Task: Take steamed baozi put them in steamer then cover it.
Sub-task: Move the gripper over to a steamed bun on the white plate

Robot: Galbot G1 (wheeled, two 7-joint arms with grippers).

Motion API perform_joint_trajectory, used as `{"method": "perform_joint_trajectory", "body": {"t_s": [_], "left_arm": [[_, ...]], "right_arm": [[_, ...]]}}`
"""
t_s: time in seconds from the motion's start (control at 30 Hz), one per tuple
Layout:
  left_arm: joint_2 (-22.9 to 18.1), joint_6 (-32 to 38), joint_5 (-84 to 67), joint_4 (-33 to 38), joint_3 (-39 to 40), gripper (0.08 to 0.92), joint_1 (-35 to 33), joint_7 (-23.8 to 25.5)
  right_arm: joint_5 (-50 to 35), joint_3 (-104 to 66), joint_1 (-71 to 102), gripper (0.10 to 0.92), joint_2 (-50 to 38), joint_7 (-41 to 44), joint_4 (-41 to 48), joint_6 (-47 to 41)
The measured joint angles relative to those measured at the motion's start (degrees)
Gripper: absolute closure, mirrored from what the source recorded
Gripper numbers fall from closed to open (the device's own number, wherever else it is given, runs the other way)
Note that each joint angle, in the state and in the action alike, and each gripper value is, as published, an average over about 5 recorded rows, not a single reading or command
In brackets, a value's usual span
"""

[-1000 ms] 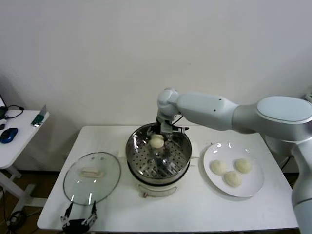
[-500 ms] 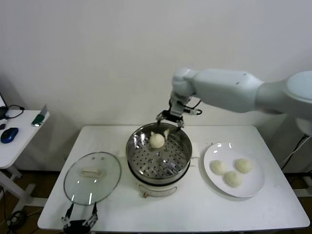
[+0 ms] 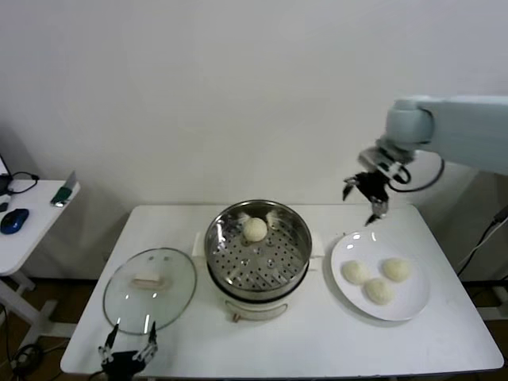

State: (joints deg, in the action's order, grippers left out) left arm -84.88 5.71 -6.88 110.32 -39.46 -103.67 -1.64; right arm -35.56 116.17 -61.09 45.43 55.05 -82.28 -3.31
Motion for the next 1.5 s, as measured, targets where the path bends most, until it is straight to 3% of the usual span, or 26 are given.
{"method": "perform_joint_trajectory", "body": {"t_s": [0.47,1.27,1.5], "left_arm": [[-0.45,-0.05,-0.37,0.64,-0.41,0.177,0.07,-0.15],[-0.82,0.37,0.02,0.34,-0.53,0.177,-0.25,-0.97],[-0.84,0.39,0.13,0.05,-0.44,0.177,0.01,-1.00]], "right_arm": [[6.06,-12.19,18.72,0.203,-6.04,-6.08,2.63,-10.90],[14.13,-32.50,42.65,0.203,-2.46,-9.74,12.80,-14.29],[14.89,-34.34,44.45,0.293,-1.99,-9.62,13.68,-14.47]]}}
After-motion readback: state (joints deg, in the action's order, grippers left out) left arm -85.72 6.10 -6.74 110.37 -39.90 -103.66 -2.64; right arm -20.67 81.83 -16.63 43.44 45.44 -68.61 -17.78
